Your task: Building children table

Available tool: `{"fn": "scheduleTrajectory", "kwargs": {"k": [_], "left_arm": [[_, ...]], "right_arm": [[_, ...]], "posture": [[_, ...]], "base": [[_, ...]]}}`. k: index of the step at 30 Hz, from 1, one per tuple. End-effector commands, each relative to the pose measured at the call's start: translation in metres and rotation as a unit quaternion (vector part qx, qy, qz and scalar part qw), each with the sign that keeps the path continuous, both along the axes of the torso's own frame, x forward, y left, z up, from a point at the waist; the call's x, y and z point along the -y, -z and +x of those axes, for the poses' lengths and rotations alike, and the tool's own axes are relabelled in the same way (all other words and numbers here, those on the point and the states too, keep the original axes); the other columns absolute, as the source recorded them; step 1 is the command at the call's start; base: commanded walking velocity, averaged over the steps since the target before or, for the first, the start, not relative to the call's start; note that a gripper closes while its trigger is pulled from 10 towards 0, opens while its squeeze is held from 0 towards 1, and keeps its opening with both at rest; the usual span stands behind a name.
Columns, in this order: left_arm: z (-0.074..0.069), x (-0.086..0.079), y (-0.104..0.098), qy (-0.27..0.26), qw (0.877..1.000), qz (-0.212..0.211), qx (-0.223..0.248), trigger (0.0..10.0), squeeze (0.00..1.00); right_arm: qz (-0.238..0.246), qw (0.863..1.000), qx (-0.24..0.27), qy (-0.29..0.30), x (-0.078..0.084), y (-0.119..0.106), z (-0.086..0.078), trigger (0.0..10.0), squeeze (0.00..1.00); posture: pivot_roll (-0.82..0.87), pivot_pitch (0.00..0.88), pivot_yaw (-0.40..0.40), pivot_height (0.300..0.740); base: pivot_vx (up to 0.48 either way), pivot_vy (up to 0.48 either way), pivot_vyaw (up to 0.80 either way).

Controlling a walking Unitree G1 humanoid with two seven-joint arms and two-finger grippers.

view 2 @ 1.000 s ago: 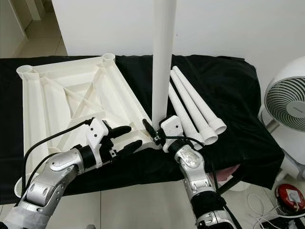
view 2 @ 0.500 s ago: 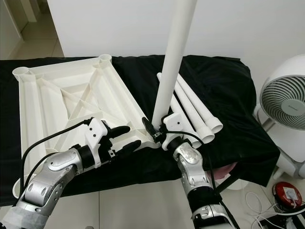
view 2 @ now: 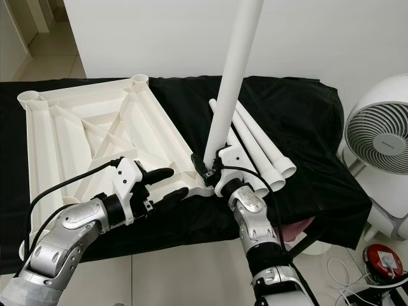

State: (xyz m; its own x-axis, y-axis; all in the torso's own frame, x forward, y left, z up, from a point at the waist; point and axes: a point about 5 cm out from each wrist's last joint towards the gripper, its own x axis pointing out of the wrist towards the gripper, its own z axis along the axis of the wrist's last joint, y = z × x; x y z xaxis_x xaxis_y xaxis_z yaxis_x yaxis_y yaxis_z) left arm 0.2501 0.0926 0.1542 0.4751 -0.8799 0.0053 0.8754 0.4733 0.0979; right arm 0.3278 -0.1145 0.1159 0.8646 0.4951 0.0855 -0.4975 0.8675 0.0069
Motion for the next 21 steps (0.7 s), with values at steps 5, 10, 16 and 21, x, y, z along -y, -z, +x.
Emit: {"fn": "scheduleTrajectory", "kwargs": {"k": [5,10,16,21], "left_arm": [[-0.002,-0.001,0.0,-0.007,1.0,0.006,-0.001,10.0,0.0],[-0.003,-0.001,0.0,-0.008,1.0,0.006,-0.001,10.0,0.0],[-0.002,0.001,0.0,-0.004,1.0,0.004,-0.002,10.0,0.0],[-0.001,-0.001,-0.001,0.0,1.0,0.008,-0.001,10.0,0.0]], "right_arm": [[0.017,0.998,-0.053,0.039,-0.003,0.022,-0.009,10.0,0.0],[0.041,0.995,-0.049,0.078,-0.005,0.019,-0.01,10.0,0.0],[0.086,0.974,-0.054,0.203,-0.017,0.012,-0.004,10.0,0.0],[0.082,0.967,-0.042,0.237,-0.021,0.006,-0.002,10.0,0.0]], "posture": [[-0.03,0.0,-0.029,0.74],[-0.03,0.0,-0.029,0.74],[-0.02,0.0,-0.021,0.74],[-0.02,0.0,-0.017,0.74]], "base": [[0.0,0.0,0.0],[0.0,0.0,0.0],[0.0,0.0,0.0],[0.0,0.0,0.0]]}}
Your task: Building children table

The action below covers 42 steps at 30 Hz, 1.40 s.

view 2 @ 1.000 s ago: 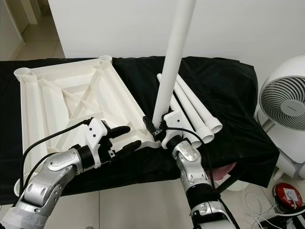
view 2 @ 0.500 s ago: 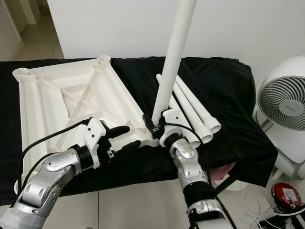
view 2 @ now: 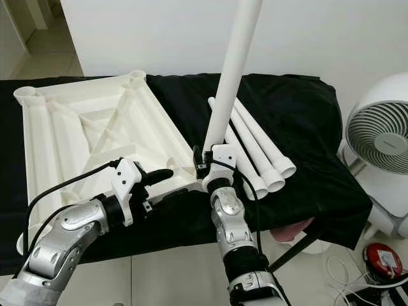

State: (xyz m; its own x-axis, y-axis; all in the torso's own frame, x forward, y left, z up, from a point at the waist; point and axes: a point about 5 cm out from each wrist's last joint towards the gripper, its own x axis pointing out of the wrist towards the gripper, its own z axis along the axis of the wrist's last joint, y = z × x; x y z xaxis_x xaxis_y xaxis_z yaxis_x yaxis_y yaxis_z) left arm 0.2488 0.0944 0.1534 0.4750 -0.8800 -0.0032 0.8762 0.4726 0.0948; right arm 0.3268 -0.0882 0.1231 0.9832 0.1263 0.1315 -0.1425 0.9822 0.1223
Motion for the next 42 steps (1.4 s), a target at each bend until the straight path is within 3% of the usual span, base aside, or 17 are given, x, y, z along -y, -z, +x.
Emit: {"fn": "scheduleTrajectory", "kwargs": {"k": [1,6,11,19,20,33,34,35,39,42], "left_arm": [[0.0,0.0,-0.002,0.0,1.0,0.006,0.002,10.0,0.0],[0.0,0.0,-0.002,0.001,1.0,0.006,0.001,10.0,0.0],[0.0,0.001,-0.003,0.005,1.0,0.006,0.001,10.0,0.0],[0.0,0.003,-0.003,0.006,1.0,0.004,0.0,10.0,0.0],[0.0,0.003,-0.003,0.005,1.0,0.003,0.001,10.0,0.0],[0.001,0.006,-0.003,0.004,1.0,-0.001,0.002,10.0,0.0],[0.001,0.006,-0.003,0.005,1.0,-0.001,0.001,10.0,0.0],[0.001,0.007,-0.002,0.006,1.0,-0.001,0.001,10.0,0.0],[0.001,0.009,-0.002,0.009,1.0,-0.002,0.001,10.0,0.0],[0.0,0.01,-0.002,0.01,1.0,-0.002,0.002,10.0,0.0]], "right_arm": [[0.03,0.997,-0.043,0.052,0.005,0.013,-0.001,10.0,0.0],[0.037,0.996,-0.049,0.067,-0.001,0.013,-0.001,10.0,0.0],[0.033,0.998,-0.035,0.044,-0.015,0.007,-0.003,10.0,0.0],[0.036,0.999,-0.01,0.039,-0.015,0.001,-0.003,10.0,0.0],[0.034,0.999,-0.003,0.031,-0.014,0.0,-0.003,10.0,1.0],[0.021,1.0,0.019,-0.003,0.001,-0.003,0.002,10.0,1.0],[0.021,0.999,0.017,-0.016,0.002,-0.002,0.002,10.0,0.86],[0.012,0.999,0.017,-0.045,0.005,-0.001,0.003,10.0,0.0],[-0.014,0.991,0.011,-0.133,0.014,0.003,0.004,10.0,0.0],[-0.034,0.987,0.011,-0.155,0.02,0.004,0.005,10.0,0.0]], "posture": [[-0.02,0.0,-0.017,0.74],[-0.02,0.0,-0.009,0.74],[-0.01,0.0,-0.01,0.74],[-0.01,0.0,-0.014,0.74],[-0.01,0.0,-0.017,0.74],[-0.02,0.0,-0.021,0.74],[-0.02,0.0,-0.022,0.74],[-0.02,0.0,-0.023,0.74],[-0.03,0.0,-0.024,0.74],[-0.03,0.0,-0.027,0.74]], "base": [[0.0,0.0,0.0],[0.0,0.0,0.0],[0.0,0.0,0.0],[0.0,0.0,0.0],[0.0,0.0,0.0],[0.0,0.0,0.0],[0.0,0.0,0.0],[0.0,0.0,0.0],[0.0,0.0,0.0],[0.0,0.0,0.0]]}}
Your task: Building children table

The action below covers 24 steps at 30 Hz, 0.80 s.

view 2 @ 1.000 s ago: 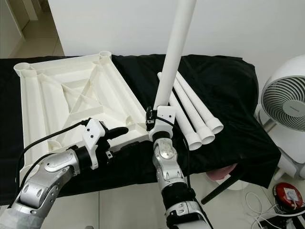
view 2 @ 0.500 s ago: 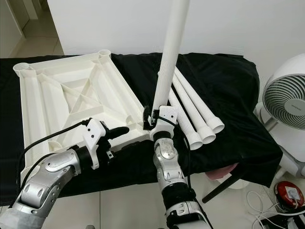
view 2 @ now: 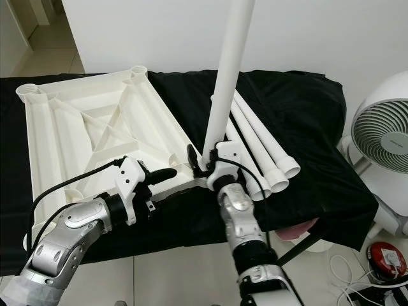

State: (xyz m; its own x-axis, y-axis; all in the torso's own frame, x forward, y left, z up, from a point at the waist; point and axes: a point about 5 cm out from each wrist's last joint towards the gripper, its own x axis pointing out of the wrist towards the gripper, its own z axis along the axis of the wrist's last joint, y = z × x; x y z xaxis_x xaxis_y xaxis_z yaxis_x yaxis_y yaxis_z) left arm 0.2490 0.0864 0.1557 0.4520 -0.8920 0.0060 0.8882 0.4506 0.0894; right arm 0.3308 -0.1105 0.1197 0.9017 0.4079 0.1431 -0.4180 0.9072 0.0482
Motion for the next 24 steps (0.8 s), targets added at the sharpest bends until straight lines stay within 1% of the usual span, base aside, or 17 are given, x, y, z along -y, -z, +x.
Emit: {"fn": "scheduleTrajectory", "kwargs": {"k": [1,2,3,4,6,7,8,9,11,12,18,19,20,22,23,24], "left_arm": [[-0.001,0.003,0.001,-0.002,1.0,0.003,0.002,10.0,0.0],[-0.001,0.003,0.001,-0.002,1.0,0.003,0.002,10.0,0.0],[-0.002,0.004,0.001,-0.001,1.0,0.002,0.0,10.0,0.0],[-0.002,0.004,0.001,-0.001,1.0,0.002,0.0,10.0,0.0],[-0.005,0.007,0.004,0.005,1.0,-0.001,-0.007,10.0,0.0],[-0.005,0.007,0.004,0.005,1.0,-0.001,-0.007,10.0,0.0],[-0.007,0.009,0.007,0.006,1.0,-0.001,-0.012,10.0,0.0],[-0.007,0.009,0.007,0.006,1.0,-0.001,-0.012,10.0,0.0],[-0.007,0.011,0.01,0.003,1.0,-0.002,-0.017,10.0,0.0],[-0.006,0.011,0.011,-0.002,1.0,-0.002,-0.017,10.0,0.0],[-0.002,0.011,0.015,-0.015,1.0,0.003,-0.018,10.0,0.0],[-0.001,0.01,0.016,-0.02,1.0,0.006,-0.016,10.0,0.0],[0.0,0.009,0.016,-0.023,1.0,0.008,-0.016,10.0,0.0],[0.0,0.008,0.017,-0.026,1.0,0.009,-0.015,10.0,0.0],[0.0,0.008,0.017,-0.027,0.999,0.01,-0.015,10.0,0.0],[0.0,0.008,0.017,-0.027,0.999,0.01,-0.015,10.0,0.0]], "right_arm": [[-0.024,0.999,0.003,-0.037,0.004,0.0,0.001,10.0,0.0],[-0.024,0.999,0.003,-0.037,0.004,0.0,0.001,10.0,0.0],[-0.041,0.998,0.007,-0.053,0.009,0.0,0.002,10.0,0.0],[-0.041,0.998,0.007,-0.053,0.009,0.0,0.002,10.0,0.0],[-0.057,0.995,0.001,-0.084,0.017,0.0,0.004,10.0,0.0],[-0.057,0.995,0.001,-0.084,0.017,0.0,0.004,10.0,0.0],[-0.067,0.992,0.003,-0.103,0.021,-0.002,0.005,10.0,0.0],[-0.067,0.992,0.003,-0.103,0.021,-0.002,0.005,10.0,0.0],[-0.093,0.987,0.016,-0.132,0.026,-0.008,0.01,10.0,0.0],[-0.104,0.985,0.022,-0.138,0.027,-0.01,0.012,10.0,0.0],[-0.119,0.979,0.025,-0.162,0.028,-0.016,0.016,10.0,0.0],[-0.123,0.977,0.023,-0.17,0.029,-0.016,0.017,9.3,0.0],[-0.13,0.976,0.02,-0.175,0.029,-0.015,0.017,4.7,0.0],[-0.135,0.975,0.018,-0.178,0.03,-0.014,0.018,4.7,0.0],[-0.139,0.973,0.009,-0.183,0.031,-0.011,0.018,0.0,0.0],[-0.139,0.973,0.009,-0.183,0.031,-0.011,0.018,0.0,0.0]], "posture": [[-0.03,0.0,-0.027,0.74],[-0.03,0.0,-0.027,0.74],[-0.03,0.0,-0.027,0.74],[-0.03,0.0,-0.027,0.74],[-0.03,0.0,-0.028,0.74],[-0.03,0.0,-0.028,0.74],[-0.03,0.0,-0.028,0.74],[-0.03,0.0,-0.028,0.74],[-0.03,0.0,-0.027,0.74],[-0.03,0.0,-0.027,0.74],[-0.03,0.0,-0.027,0.74],[-0.03,0.0,-0.025,0.74],[-0.03,0.0,-0.026,0.74],[-0.03,0.0,-0.026,0.74],[-0.03,0.0,-0.027,0.74],[-0.03,0.0,-0.027,0.74]], "base": [[0.0,0.0,0.0],[0.0,0.0,0.0],[0.0,0.0,0.0],[0.0,0.0,0.0],[0.0,0.0,0.0],[0.0,0.0,0.0],[0.0,0.0,0.0],[0.0,0.0,0.0],[0.0,0.0,0.0],[0.0,0.0,0.0],[0.0,0.0,0.0],[0.0,0.0,0.0],[0.0,0.0,0.0],[0.0,0.0,0.0],[0.0,0.0,0.0],[0.0,0.0,0.0]]}}
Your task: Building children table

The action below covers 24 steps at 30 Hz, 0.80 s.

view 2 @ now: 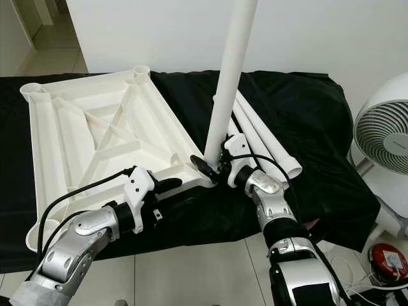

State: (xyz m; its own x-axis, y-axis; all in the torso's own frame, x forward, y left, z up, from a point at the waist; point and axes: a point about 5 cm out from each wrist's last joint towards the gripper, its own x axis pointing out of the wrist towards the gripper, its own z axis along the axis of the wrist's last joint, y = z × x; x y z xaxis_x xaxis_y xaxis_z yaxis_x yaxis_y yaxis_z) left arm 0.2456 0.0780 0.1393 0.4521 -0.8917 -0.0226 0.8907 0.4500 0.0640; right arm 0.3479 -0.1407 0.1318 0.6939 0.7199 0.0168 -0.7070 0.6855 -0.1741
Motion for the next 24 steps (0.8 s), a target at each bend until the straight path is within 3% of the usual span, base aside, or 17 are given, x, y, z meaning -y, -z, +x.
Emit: {"fn": "scheduleTrajectory", "kwargs": {"k": [1,10,11,15,18,24], "left_arm": [[0.003,-0.001,0.001,-0.026,1.0,0.004,0.004,10.0,0.0],[0.002,-0.001,0.001,-0.023,1.0,0.007,0.008,10.0,0.0],[0.002,-0.001,0.001,-0.022,1.0,0.008,0.009,10.0,0.0],[0.002,-0.001,0.001,-0.022,1.0,0.008,0.01,10.0,0.0],[0.001,-0.001,0.001,-0.021,1.0,0.009,0.01,10.0,0.0],[-0.001,-0.001,0.002,-0.022,1.0,0.007,0.007,10.0,0.0]], "right_arm": [[-0.014,1.0,-0.008,-0.007,0.002,0.003,0.001,0.0,0.0],[-0.008,0.999,-0.033,-0.015,0.001,0.014,-0.002,0.0,0.0],[-0.003,0.999,-0.039,-0.009,0.0,0.016,-0.003,10.0,0.0],[0.01,0.999,-0.045,0.004,-0.001,0.018,-0.003,10.0,0.0],[0.025,0.995,-0.047,0.083,-0.001,0.023,0.0,10.0,0.0],[0.054,0.988,-0.045,0.137,-0.009,0.025,-0.003,10.0,0.0]], "posture": [[-0.03,0.0,-0.027,0.74],[-0.03,0.0,-0.024,0.74],[-0.03,0.0,-0.025,0.74],[-0.03,0.0,-0.025,0.74],[-0.03,0.0,-0.029,0.74],[-0.03,0.0,-0.029,0.74]], "base": [[0.0,0.0,0.0],[0.0,0.0,0.0],[0.0,0.0,0.0],[0.0,0.0,0.0],[0.0,0.0,0.0],[0.0,0.0,0.0]]}}
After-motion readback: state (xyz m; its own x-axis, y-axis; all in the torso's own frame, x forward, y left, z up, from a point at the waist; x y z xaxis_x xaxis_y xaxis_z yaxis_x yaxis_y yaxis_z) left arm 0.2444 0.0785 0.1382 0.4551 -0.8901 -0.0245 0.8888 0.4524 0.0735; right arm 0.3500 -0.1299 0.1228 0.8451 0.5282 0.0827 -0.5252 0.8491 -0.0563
